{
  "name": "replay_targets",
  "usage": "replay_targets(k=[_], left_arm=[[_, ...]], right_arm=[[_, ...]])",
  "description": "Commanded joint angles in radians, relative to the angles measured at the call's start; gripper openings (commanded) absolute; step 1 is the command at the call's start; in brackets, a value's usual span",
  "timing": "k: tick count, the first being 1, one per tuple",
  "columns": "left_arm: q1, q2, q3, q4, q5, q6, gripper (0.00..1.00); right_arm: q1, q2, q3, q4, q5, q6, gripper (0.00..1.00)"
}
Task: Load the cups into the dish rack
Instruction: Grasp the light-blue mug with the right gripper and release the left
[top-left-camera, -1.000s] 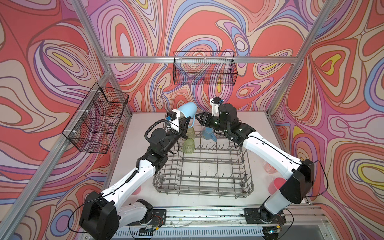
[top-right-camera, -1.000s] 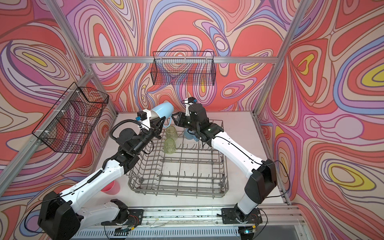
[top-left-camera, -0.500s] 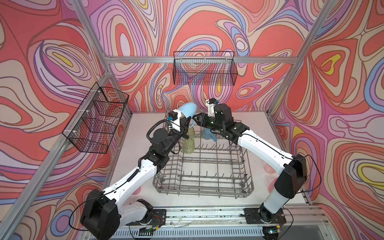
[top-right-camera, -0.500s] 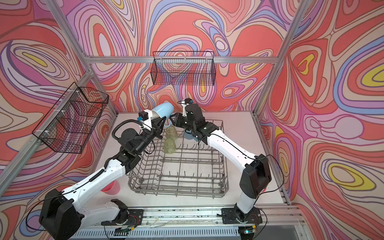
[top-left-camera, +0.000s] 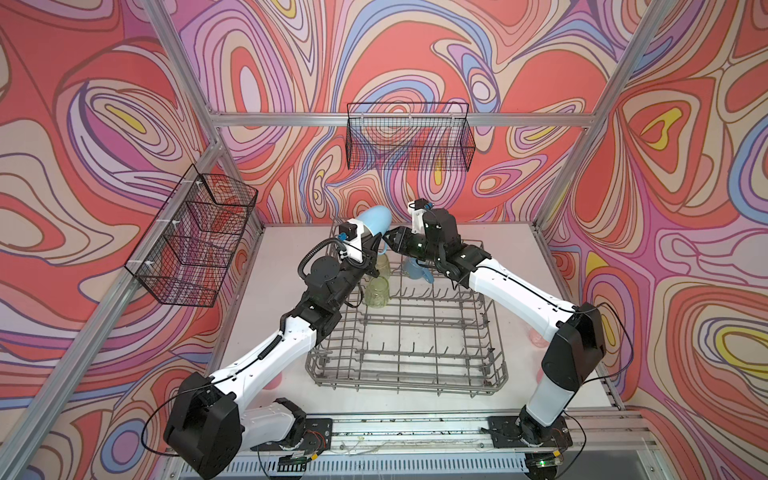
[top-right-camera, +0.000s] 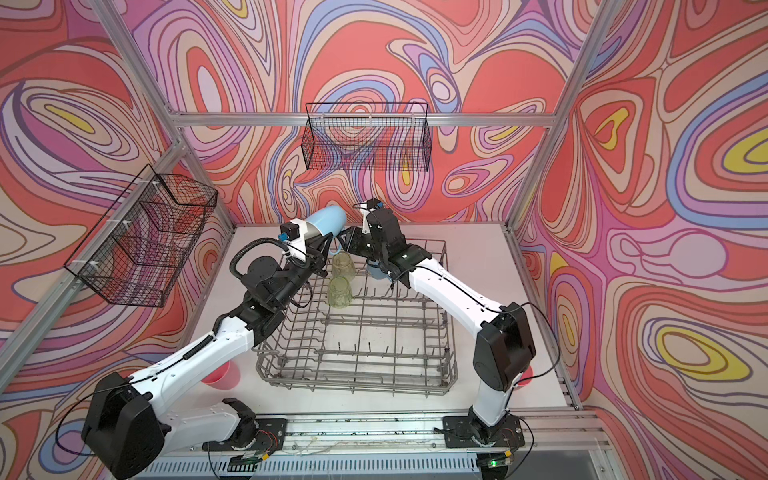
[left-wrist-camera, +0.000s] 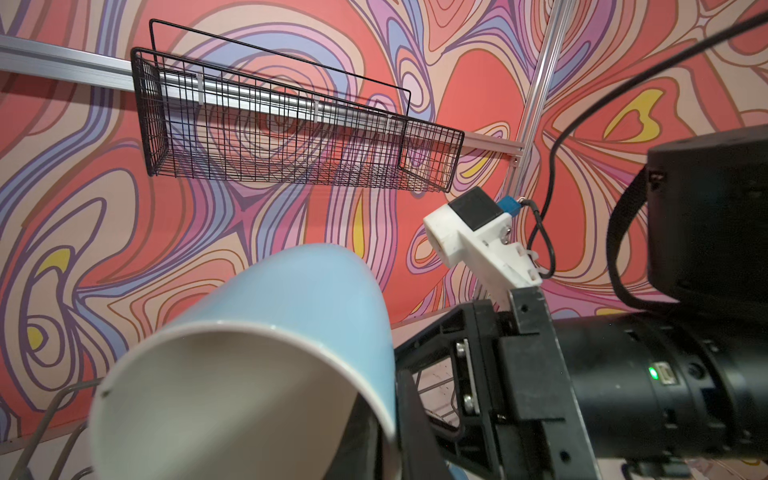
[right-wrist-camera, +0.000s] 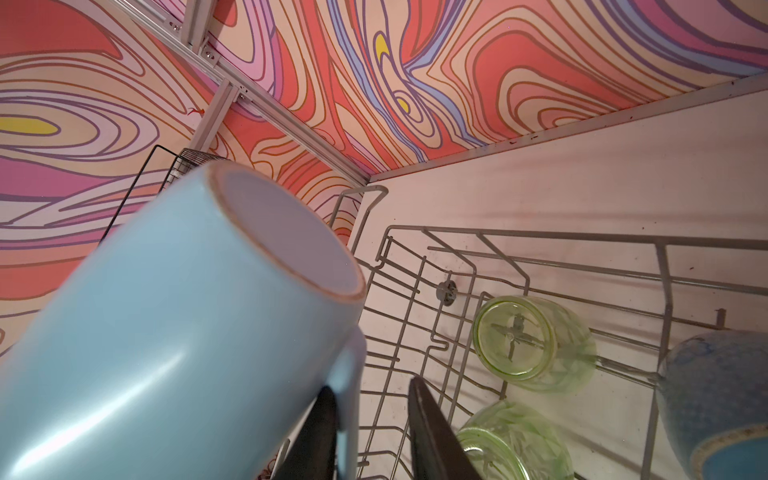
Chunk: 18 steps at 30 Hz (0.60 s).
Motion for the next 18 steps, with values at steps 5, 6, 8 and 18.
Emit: replay_targets(k=[5, 6, 8, 18], left_arm=[[-0.016, 0.006, 0.056, 0.13, -0.01, 0.023, 0.0], [-0.017, 0.007, 0.058, 0.129, -0.01, 0.023, 0.0], [-0.019, 0.008, 0.059, 0.131, -0.01, 0.025, 0.0], [-0.023, -0.011, 0.039, 0.128, -0.016, 0.027, 0.0]], right_arm=[[0.006, 0.013, 0.018, 0.039, 0.0, 0.026, 0.28], [0.007, 0.042, 0.016, 0.041, -0.001, 0.028, 0.27], [0.008, 0.047, 0.017, 0.045, 0.004, 0.028, 0.27], [0.01, 0.039, 0.019, 0.054, 0.073, 0.009, 0.21]])
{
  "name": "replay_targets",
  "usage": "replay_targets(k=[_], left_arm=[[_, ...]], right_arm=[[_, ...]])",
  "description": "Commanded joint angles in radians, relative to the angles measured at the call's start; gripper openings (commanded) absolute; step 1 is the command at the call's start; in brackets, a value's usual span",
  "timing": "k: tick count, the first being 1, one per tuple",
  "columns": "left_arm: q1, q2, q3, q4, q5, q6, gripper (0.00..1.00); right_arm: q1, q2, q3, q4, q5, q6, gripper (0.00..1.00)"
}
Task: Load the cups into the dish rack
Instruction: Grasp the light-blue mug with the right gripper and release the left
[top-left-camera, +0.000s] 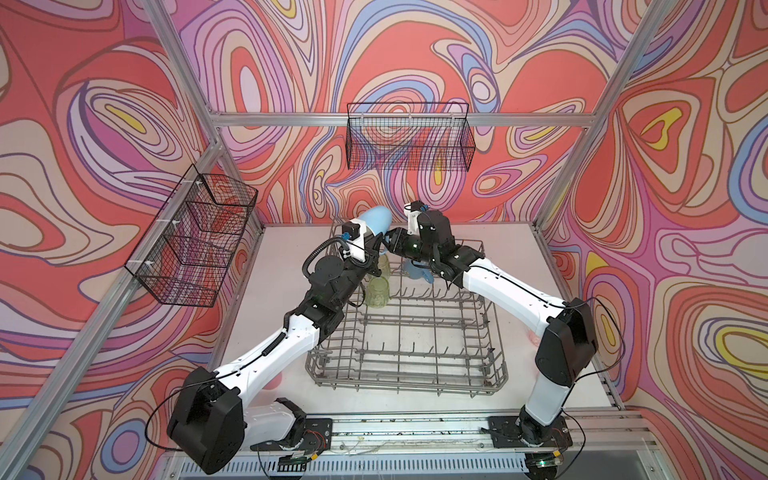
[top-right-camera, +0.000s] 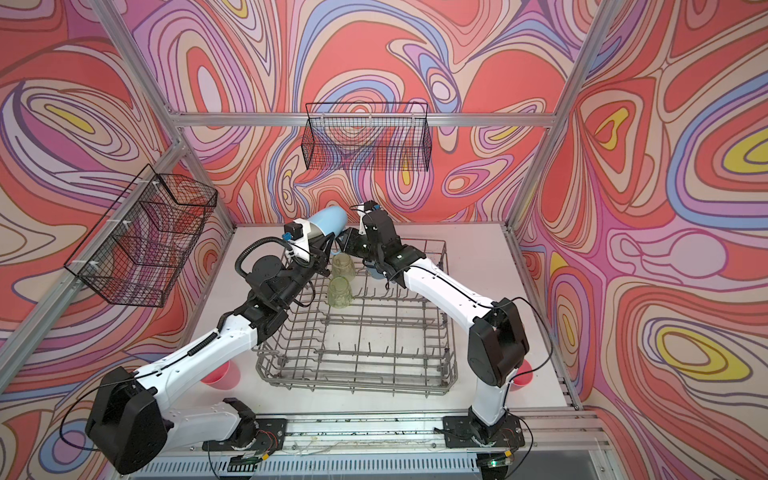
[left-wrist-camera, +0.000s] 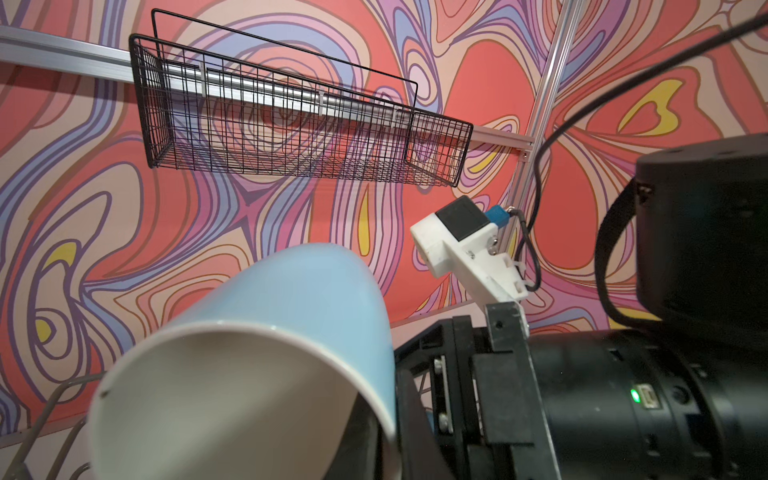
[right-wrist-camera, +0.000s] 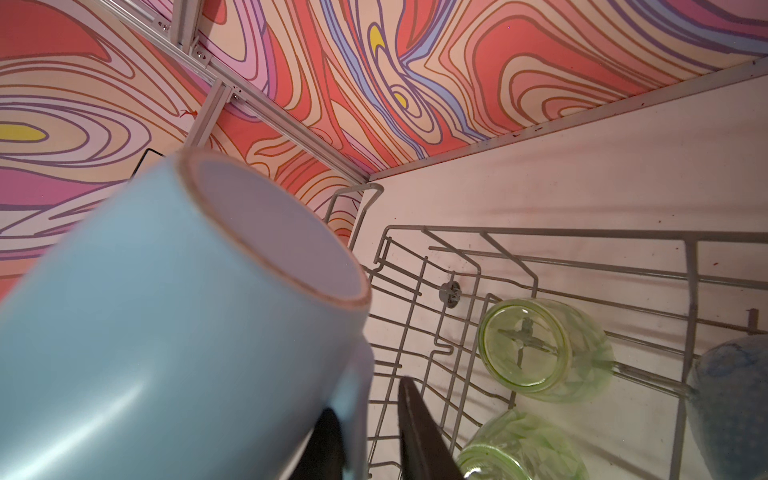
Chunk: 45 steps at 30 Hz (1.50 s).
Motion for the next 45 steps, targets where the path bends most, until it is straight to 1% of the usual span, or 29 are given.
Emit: replay_targets(k=[1, 9, 12, 14, 17, 20, 29, 31, 35, 37, 40, 42, 45], left_arm=[[-0.013, -0.039, 0.027, 0.124, 0.012, 0.018, 0.0], [-0.015, -0.059, -0.009, 0.136, 0.004, 0.014, 0.0], [-0.015, -0.068, -0.022, 0.14, -0.004, 0.014, 0.03], [-0.015, -0.075, -0.029, 0.14, -0.011, 0.013, 0.07], [-0.015, -0.083, -0.041, 0.141, -0.013, 0.014, 0.12], [-0.016, -0.093, -0.052, 0.145, -0.022, 0.014, 0.19], [-0.015, -0.113, -0.061, 0.108, -0.038, 0.01, 0.33], [-0.016, -0.121, -0.061, 0.083, -0.044, 0.009, 0.36], [-0.015, -0.137, -0.064, 0.024, -0.071, 0.004, 0.46], [-0.015, -0.145, -0.064, -0.009, -0.09, -0.002, 0.51], [-0.016, -0.151, -0.054, -0.059, -0.116, -0.017, 0.57], [-0.015, -0.15, -0.046, -0.097, -0.134, -0.03, 0.6], [-0.016, -0.144, -0.015, -0.187, -0.161, -0.056, 0.62]], right_arm=[[0.002, -0.012, 0.003, 0.023, 0.065, -0.015, 0.2], [0.002, -0.02, -0.015, 0.064, 0.116, -0.015, 0.11], [0.002, -0.02, -0.028, 0.086, 0.134, -0.014, 0.08], [0.001, -0.047, -0.028, 0.089, 0.146, -0.021, 0.05], [0.002, -0.052, -0.029, 0.097, 0.166, -0.033, 0.03], [0.002, -0.061, -0.031, 0.109, 0.182, -0.045, 0.0], [0.002, -0.079, -0.027, 0.126, 0.225, -0.094, 0.0], [0.001, -0.085, -0.029, 0.124, 0.243, -0.116, 0.0], [0.003, -0.099, -0.043, 0.127, 0.287, -0.18, 0.0], [0.002, -0.109, -0.054, 0.132, 0.316, -0.222, 0.0], [0.003, -0.129, -0.08, 0.158, 0.353, -0.29, 0.0], [0.002, -0.14, -0.096, 0.178, 0.374, -0.341, 0.0], [0.002, -0.165, -0.124, 0.2, 0.409, -0.417, 0.0]])
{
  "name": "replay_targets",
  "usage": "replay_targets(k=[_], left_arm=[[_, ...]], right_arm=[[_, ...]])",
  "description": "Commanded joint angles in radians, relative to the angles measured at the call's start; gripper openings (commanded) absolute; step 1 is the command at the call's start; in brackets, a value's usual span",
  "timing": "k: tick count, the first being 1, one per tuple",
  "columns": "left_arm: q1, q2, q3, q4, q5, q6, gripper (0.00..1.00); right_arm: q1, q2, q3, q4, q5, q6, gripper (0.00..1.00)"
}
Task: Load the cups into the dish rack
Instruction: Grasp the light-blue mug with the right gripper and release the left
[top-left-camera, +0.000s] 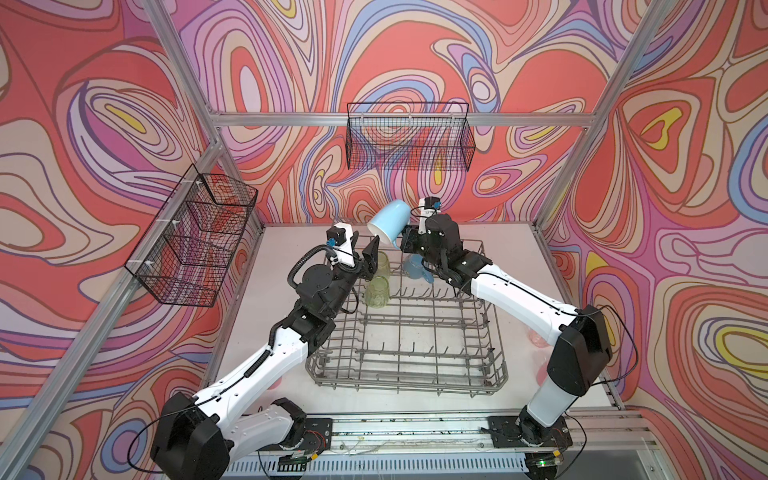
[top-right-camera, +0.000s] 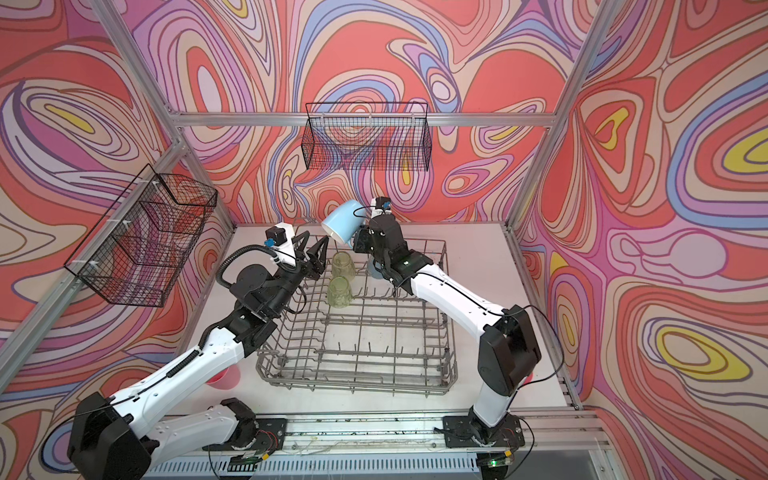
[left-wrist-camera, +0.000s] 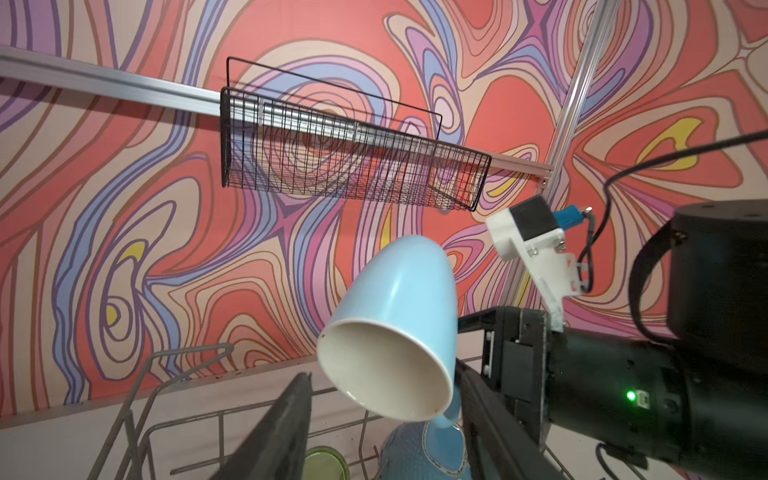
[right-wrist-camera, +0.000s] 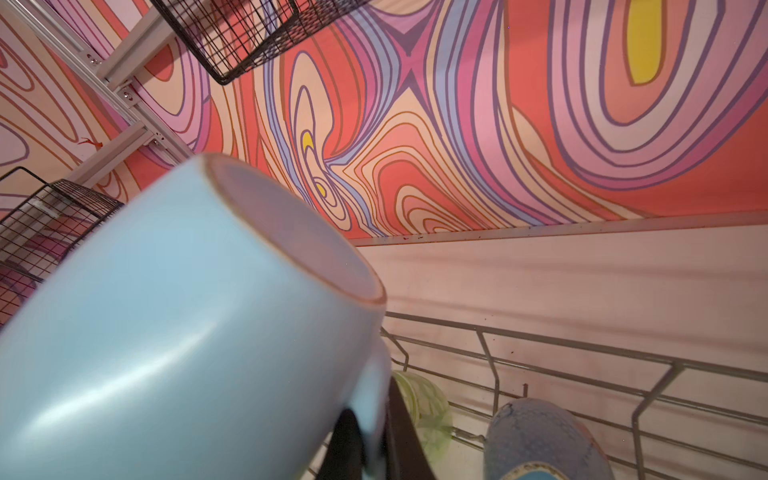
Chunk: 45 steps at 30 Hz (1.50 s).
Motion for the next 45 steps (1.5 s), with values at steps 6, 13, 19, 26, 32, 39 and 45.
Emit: replay_targets(k=[6, 13, 19, 26, 32, 39, 45], left_arm=[[-0.003, -0.008, 0.101, -0.312, -0.127, -0.114, 0.64], [-0.002, -0.016, 0.173, -0.499, -0.135, -0.187, 0.7], [0.003, 0.018, 0.27, -0.663, -0.086, -0.23, 0.81], [0.048, 0.051, 0.344, -0.824, 0.034, -0.292, 0.93], [0.126, 0.054, 0.354, -0.896, 0.176, -0.345, 0.99], [0.177, 0.103, 0.447, -1.068, 0.233, -0.301, 1.0], [0.211, 0.138, 0.544, -1.207, 0.258, -0.225, 1.0]], right_arm=[[0.003, -0.152, -0.115, 0.162, 0.146, -0.29, 0.0], [0.019, -0.265, -0.271, 0.199, 0.279, -0.481, 0.0], [0.026, -0.343, -0.389, 0.223, 0.33, -0.561, 0.0], [0.054, -0.409, -0.496, 0.246, 0.394, -0.64, 0.0], [0.105, -0.446, -0.587, 0.308, 0.444, -0.735, 0.0], [0.188, -0.44, -0.668, 0.424, 0.518, -0.886, 0.0], [0.231, -0.411, -0.716, 0.511, 0.555, -0.985, 0.0]])
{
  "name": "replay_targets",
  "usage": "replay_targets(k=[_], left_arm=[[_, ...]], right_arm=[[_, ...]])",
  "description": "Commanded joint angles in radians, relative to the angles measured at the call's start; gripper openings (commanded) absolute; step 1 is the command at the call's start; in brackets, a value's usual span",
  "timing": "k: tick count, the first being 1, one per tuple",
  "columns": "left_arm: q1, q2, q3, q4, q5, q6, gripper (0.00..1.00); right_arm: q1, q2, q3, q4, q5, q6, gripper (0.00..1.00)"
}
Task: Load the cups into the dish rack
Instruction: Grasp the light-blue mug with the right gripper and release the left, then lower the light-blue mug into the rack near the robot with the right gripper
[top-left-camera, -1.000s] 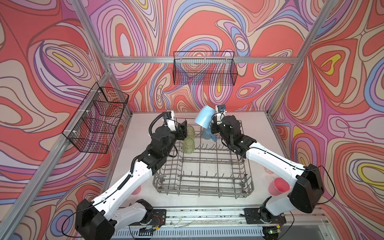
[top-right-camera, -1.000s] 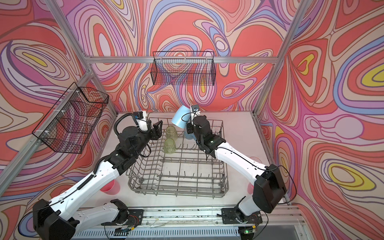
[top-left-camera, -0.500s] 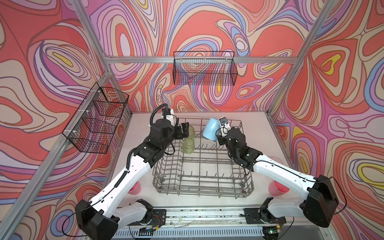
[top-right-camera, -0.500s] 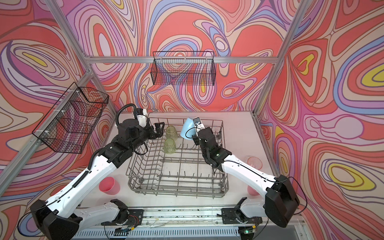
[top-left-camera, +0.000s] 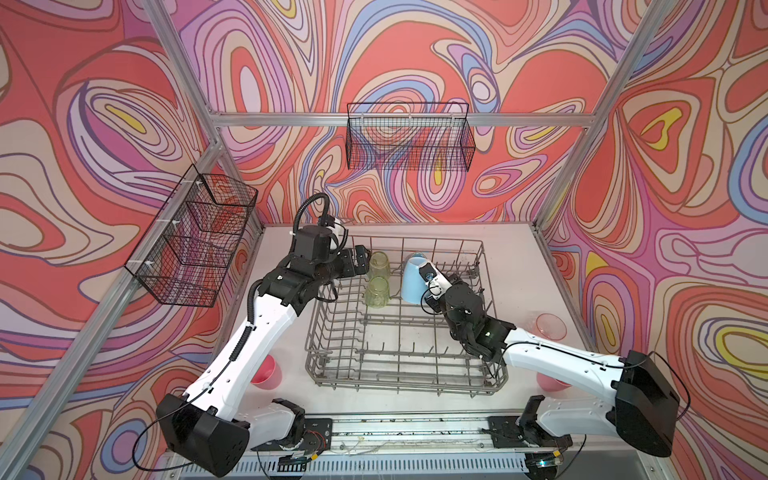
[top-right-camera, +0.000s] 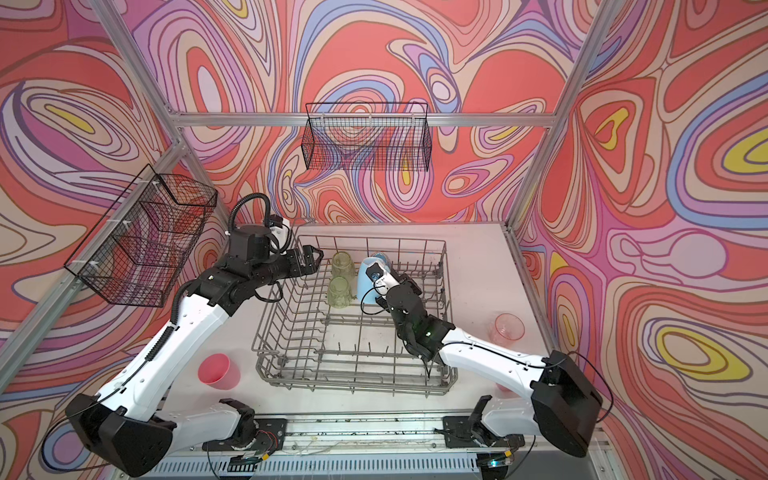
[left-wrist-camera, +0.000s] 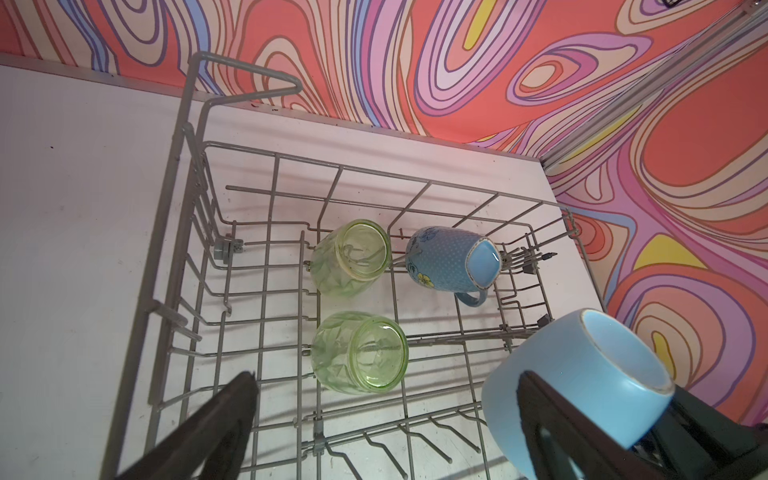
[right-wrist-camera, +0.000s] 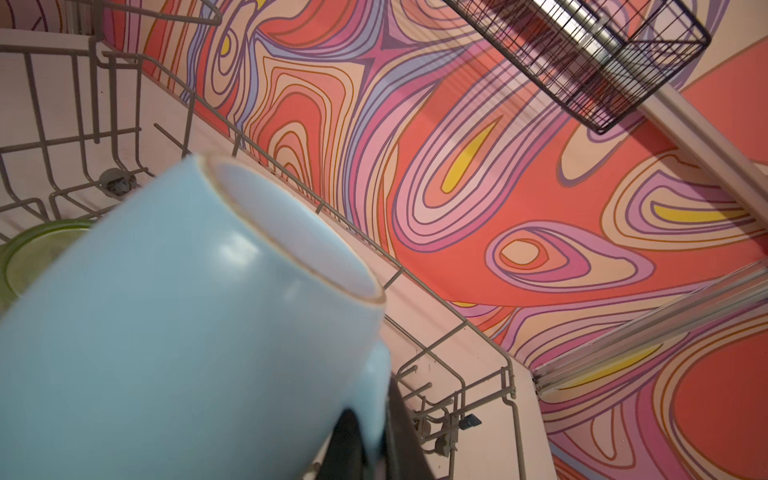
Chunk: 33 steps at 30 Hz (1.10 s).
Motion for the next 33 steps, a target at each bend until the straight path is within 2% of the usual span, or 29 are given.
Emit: replay_targets(k=[1, 11, 21, 33], left_arm=[[0.015, 0.01, 0.049, -0.13, 0.019, 0.063, 1.0], [0.04, -0.008, -0.001, -0.126, 0.032, 0.107, 1.0], [0.051, -0.032, -0.095, -0.047, 0.019, 0.111, 1.0], [0.072, -0.054, -0.126, -0.016, 0.035, 0.104, 1.0]], right_arm=[[0.023, 0.005, -0.018, 0.191, 0.067, -0.08, 0.0], [0.071, 0.023, -0.111, 0.42, 0.113, -0.193, 0.0], [0.109, 0.061, -0.185, 0.513, 0.103, -0.232, 0.0], [0.135, 0.152, -0.225, 0.624, 0.113, -0.263, 0.0]])
